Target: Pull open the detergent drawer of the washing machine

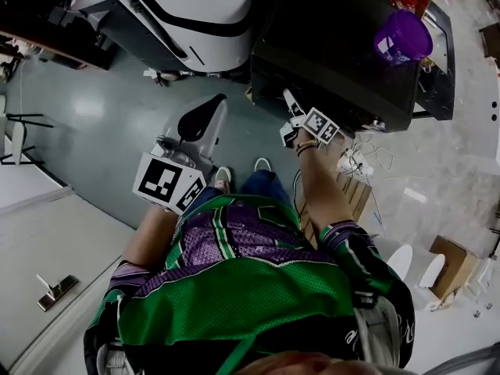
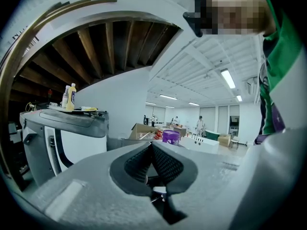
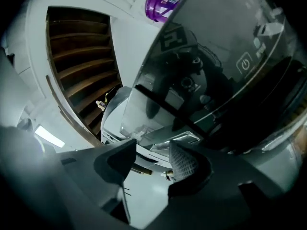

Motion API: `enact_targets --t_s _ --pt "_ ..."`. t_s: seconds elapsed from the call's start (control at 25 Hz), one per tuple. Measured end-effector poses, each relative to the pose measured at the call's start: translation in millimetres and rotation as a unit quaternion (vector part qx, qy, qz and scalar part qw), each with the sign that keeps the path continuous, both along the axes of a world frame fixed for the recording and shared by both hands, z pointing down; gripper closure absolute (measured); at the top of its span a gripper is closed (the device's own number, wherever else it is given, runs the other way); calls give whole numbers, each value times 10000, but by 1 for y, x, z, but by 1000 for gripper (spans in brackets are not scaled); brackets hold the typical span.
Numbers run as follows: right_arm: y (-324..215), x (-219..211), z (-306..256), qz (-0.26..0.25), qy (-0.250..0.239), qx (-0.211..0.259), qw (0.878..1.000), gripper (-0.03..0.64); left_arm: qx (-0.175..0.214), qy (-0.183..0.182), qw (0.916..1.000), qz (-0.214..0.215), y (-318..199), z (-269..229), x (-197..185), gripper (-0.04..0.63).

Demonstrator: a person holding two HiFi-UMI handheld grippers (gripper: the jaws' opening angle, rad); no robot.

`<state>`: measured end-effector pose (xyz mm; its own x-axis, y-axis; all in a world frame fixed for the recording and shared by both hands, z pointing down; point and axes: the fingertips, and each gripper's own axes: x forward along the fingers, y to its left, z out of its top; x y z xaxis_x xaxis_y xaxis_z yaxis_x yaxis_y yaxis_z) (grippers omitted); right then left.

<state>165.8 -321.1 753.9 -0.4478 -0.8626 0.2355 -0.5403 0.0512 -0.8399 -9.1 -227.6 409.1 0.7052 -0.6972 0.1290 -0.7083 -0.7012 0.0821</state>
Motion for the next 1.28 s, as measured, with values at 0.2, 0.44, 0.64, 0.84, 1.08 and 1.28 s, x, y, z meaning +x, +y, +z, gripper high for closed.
enact_targets --t_s 0.2,0.44,0.64,0.84,1.08,1.28 --pt "-13 7 21 209 -333 -59 9992 419 -78 -139 9998 -110 -3 9 -1 580" --pt "-27 4 22 167 -604 196 9978 419 -239 -307 9990 -232 -1 24 -5 580" --pt "-33 -2 14 -110 -943 614 9936 419 -322 -439 9981 -295 -1 31 -8 580" --pt "-32 0 11 -109 -1355 783 9876 419 -414 -516 9974 -279 0 39 -8 580" --pt "-29 -4 6 -104 -1438 893 9855 419 -427 -492 9977 -202 2 40 -8 580" --pt "-14 -6 15 -62 -1192 539 9914 420 -438 -456 9979 -141 5 39 -10 580"
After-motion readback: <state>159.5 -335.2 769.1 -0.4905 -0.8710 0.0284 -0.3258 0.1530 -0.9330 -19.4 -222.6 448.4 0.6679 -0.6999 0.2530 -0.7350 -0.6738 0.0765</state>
